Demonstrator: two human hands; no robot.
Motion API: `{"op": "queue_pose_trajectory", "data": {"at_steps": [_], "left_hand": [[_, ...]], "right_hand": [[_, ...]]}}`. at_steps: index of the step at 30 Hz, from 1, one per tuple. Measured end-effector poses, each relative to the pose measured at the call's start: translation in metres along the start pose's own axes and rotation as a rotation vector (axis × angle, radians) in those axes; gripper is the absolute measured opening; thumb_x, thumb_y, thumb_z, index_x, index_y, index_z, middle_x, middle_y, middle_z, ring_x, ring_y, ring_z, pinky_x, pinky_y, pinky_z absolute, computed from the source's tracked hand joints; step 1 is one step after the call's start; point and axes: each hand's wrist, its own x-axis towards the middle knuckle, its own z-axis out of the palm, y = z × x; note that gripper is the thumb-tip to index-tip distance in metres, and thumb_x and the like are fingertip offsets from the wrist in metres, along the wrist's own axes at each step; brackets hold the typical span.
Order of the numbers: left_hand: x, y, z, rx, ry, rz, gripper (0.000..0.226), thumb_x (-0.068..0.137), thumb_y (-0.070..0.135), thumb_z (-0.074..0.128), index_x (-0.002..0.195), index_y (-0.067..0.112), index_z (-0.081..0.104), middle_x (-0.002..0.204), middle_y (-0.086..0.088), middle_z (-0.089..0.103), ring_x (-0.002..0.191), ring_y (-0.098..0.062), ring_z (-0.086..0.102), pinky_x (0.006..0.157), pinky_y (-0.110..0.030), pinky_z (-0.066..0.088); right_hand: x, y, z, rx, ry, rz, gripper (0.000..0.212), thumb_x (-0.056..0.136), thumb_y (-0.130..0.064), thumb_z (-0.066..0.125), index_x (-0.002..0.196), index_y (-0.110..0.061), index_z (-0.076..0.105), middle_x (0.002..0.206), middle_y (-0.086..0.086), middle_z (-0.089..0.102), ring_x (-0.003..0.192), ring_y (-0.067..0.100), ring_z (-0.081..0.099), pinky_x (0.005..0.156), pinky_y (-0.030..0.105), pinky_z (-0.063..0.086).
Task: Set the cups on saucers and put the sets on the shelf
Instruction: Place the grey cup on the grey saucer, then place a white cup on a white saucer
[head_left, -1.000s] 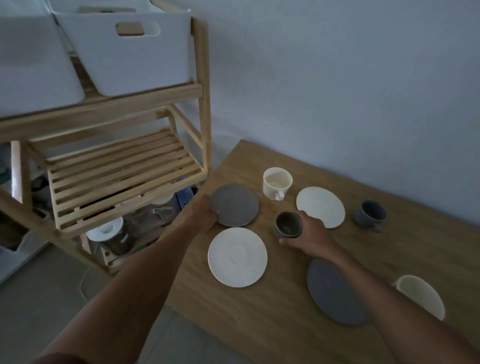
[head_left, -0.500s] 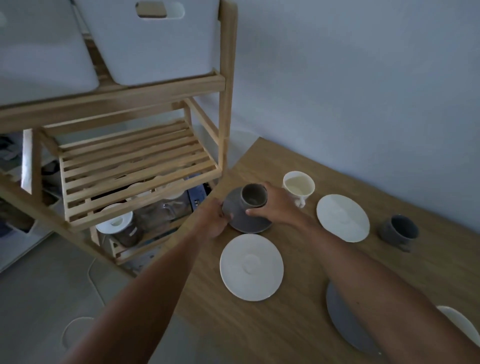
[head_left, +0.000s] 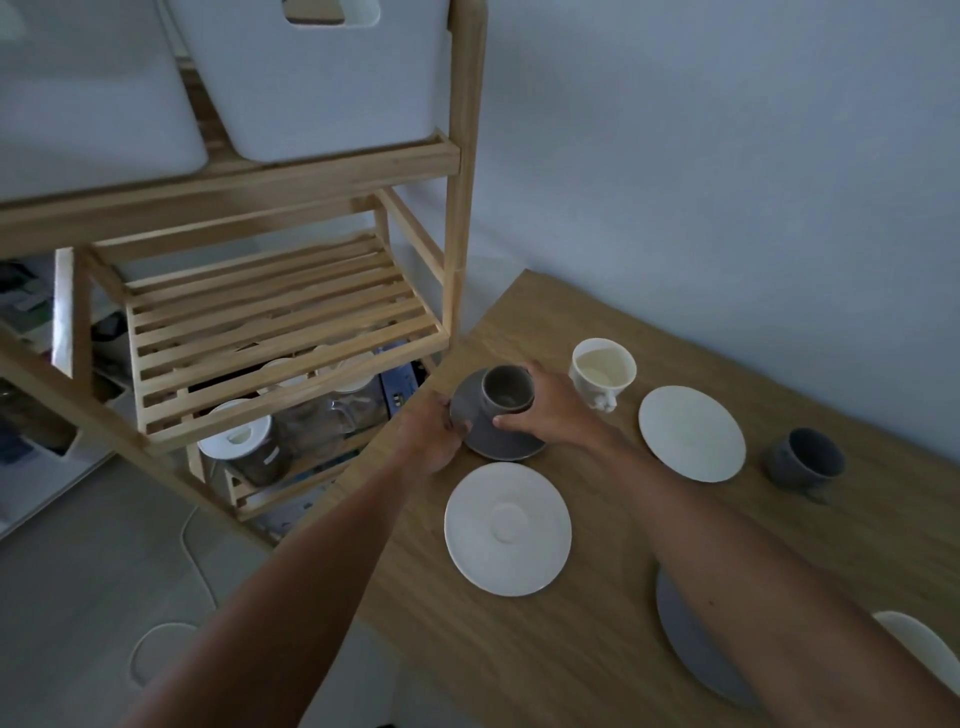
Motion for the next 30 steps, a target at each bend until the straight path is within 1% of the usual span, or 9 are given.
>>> {"op": "queue_pose_trajectory", "data": {"at_steps": [3,6,8,11,14,17,20,23,30], "left_hand": [[-0.005,-0.001,0.001,-0.051,0.018,-0.044,0.048,0.087,0.035,0.064,0.128,0.015,0.048,0.127,-0.008,0.057,0.117,-0.025,0.054,0.096,-0.04,0.044],[-0.015,-0.003,-0.002,-0.091,0.007,-0.053,0.058,0.087,0.035,0.064,0.134,0.012,0.04,0.131,-0.011,0.055,0.119,-0.027,0.053,0.1,-0.043,0.044],[-0.023,-0.005,-0.003,-0.095,0.005,-0.035,0.057,0.086,0.035,0.065,0.132,0.012,0.041,0.12,-0.011,0.059,0.108,-0.025,0.058,0.092,-0.041,0.048],[-0.038,-0.009,0.0,-0.084,-0.011,-0.01,0.048,0.087,0.033,0.065,0.124,0.011,0.045,0.09,-0.008,0.062,0.081,-0.019,0.059,0.068,-0.032,0.045],[-0.05,-0.015,0.004,-0.021,-0.044,0.006,0.041,0.087,0.035,0.064,0.117,0.013,0.047,0.087,-0.006,0.062,0.082,-0.021,0.06,0.071,-0.034,0.048],[-0.058,-0.022,0.008,0.031,-0.07,0.018,0.038,0.086,0.037,0.064,0.114,0.015,0.05,0.08,0.0,0.059,0.081,-0.018,0.058,0.069,-0.03,0.043],[-0.065,-0.026,0.015,0.037,-0.071,0.033,0.035,0.085,0.035,0.065,0.111,0.015,0.053,0.086,0.0,0.061,0.087,-0.02,0.059,0.073,-0.029,0.043],[-0.069,-0.028,0.02,0.075,-0.034,0.073,0.025,0.086,0.032,0.066,0.103,0.015,0.057,0.089,-0.001,0.063,0.086,-0.02,0.059,0.072,-0.028,0.045],[-0.073,-0.031,0.022,0.078,-0.018,0.082,0.019,0.086,0.03,0.067,0.095,0.013,0.064,0.093,-0.001,0.067,0.086,-0.018,0.061,0.075,-0.029,0.048]], "right_hand": [[-0.004,-0.003,-0.003,-0.003,-0.046,0.016,0.093,0.059,-0.059,0.083,0.136,-0.029,0.042,0.135,-0.005,0.058,0.12,0.015,0.055,0.095,0.04,0.052],[-0.015,-0.008,-0.011,-0.008,0.012,0.014,0.101,0.055,-0.07,0.078,0.138,-0.027,0.038,0.14,-0.002,0.054,0.124,0.019,0.053,0.089,0.03,0.046],[-0.021,-0.007,-0.022,-0.029,0.117,0.0,0.105,0.057,-0.071,0.076,0.142,-0.027,0.035,0.144,0.0,0.05,0.129,0.022,0.048,0.09,0.03,0.041],[-0.023,0.002,-0.045,-0.1,0.194,0.0,0.108,0.062,-0.069,0.075,0.147,-0.023,0.028,0.151,0.004,0.04,0.136,0.027,0.038,0.102,0.044,0.041],[-0.018,0.021,-0.065,-0.165,0.248,0.053,0.104,0.064,-0.066,0.076,0.142,-0.015,0.03,0.147,0.01,0.037,0.134,0.03,0.036,0.098,0.041,0.04],[-0.013,0.043,-0.074,-0.211,0.267,0.13,0.102,0.061,-0.061,0.081,0.135,-0.007,0.036,0.142,0.014,0.04,0.13,0.033,0.038,0.096,0.039,0.039],[-0.008,0.063,-0.072,-0.2,0.297,0.187,0.1,0.057,-0.055,0.086,0.131,-0.007,0.041,0.135,0.014,0.045,0.123,0.034,0.044,0.093,0.04,0.042],[-0.004,0.074,-0.067,-0.133,0.303,0.251,0.105,0.053,-0.049,0.09,0.135,-0.006,0.04,0.135,0.015,0.047,0.122,0.033,0.048,0.093,0.04,0.044],[-0.007,0.073,-0.068,-0.043,0.335,0.278,0.098,0.05,-0.043,0.093,0.129,-0.006,0.046,0.129,0.013,0.055,0.115,0.03,0.054,0.083,0.032,0.041]]}}
